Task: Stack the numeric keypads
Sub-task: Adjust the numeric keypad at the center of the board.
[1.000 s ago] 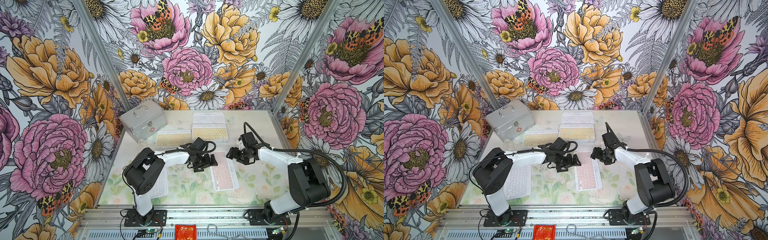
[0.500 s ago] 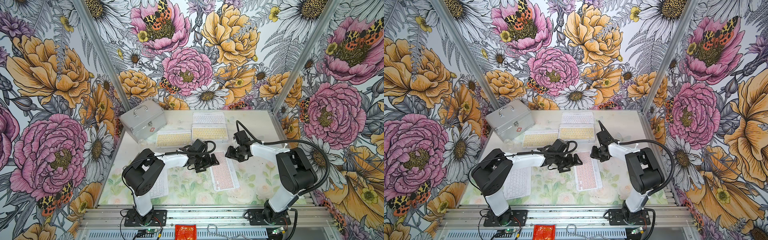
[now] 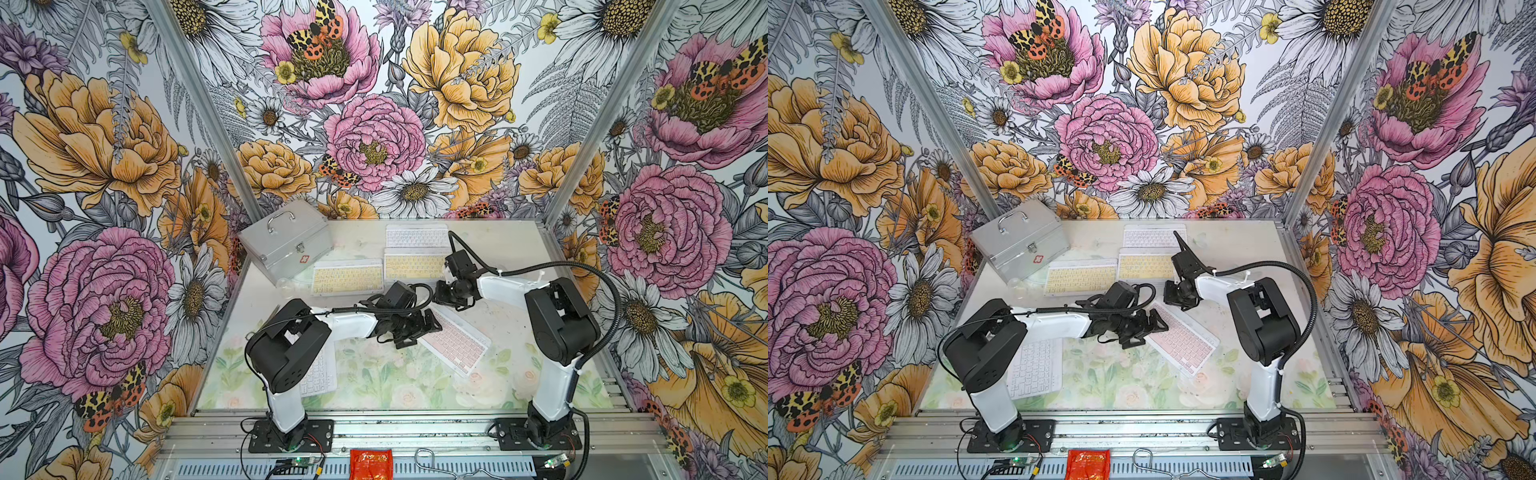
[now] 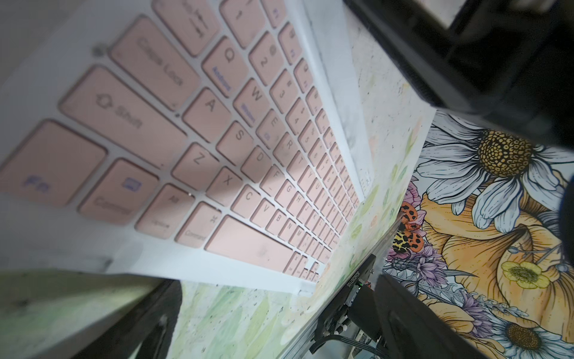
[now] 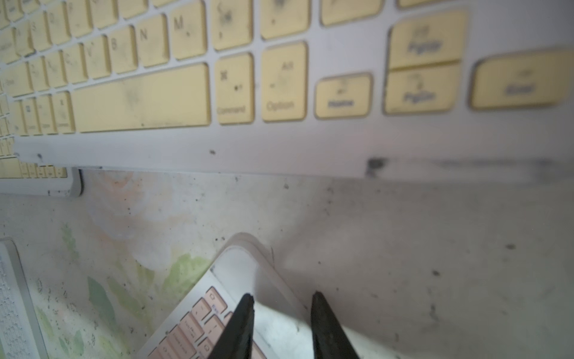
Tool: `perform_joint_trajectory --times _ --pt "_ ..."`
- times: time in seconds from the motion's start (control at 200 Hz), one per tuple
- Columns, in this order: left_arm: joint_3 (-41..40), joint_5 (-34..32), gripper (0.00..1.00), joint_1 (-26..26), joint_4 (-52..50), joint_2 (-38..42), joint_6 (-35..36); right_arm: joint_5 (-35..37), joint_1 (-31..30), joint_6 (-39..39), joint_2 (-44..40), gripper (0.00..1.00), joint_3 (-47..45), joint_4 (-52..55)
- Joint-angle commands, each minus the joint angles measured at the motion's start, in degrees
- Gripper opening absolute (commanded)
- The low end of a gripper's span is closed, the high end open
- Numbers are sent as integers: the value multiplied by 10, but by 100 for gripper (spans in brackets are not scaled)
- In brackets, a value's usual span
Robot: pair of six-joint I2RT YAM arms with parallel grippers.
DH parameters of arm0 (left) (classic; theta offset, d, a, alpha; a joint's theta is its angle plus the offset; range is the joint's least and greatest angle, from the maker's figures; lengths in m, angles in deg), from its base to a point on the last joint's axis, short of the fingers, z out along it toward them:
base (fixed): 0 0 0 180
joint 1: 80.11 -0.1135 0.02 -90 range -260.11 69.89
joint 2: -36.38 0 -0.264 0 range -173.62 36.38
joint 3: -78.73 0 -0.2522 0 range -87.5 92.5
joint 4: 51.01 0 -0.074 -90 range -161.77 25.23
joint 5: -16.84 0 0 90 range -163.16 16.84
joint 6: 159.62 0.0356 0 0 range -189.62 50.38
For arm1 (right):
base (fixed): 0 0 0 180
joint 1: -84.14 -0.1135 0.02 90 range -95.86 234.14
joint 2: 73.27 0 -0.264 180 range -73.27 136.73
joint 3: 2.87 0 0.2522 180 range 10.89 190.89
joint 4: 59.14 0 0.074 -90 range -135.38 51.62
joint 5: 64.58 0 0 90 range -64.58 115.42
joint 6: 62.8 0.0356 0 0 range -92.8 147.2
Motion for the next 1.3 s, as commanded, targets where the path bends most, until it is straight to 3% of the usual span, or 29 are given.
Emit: perform_joint_trajectory --times 0.0,0.23,0.55,0.7,1.071,1.296 --pt "-16 -18 99 2 24 -11 -8 -32 -6 8 -5 33 7 17" --pt "-4 -11 99 9 36 -14 -12 -21 32 7 -106 41 -53 38" --pt "-10 -1 99 24 60 -14 -17 13 128 5 -282 81 -202 124" --pt "-15 -1 99 25 70 -15 -15 11 141 19 -350 91 -266 156" --pt "-21 7 99 24 84 -14 -11 -31 135 87 -404 94 -354 129" --pt "-13 10 99 23 92 -45 -14 -74 129 118 -353 94 -349 40"
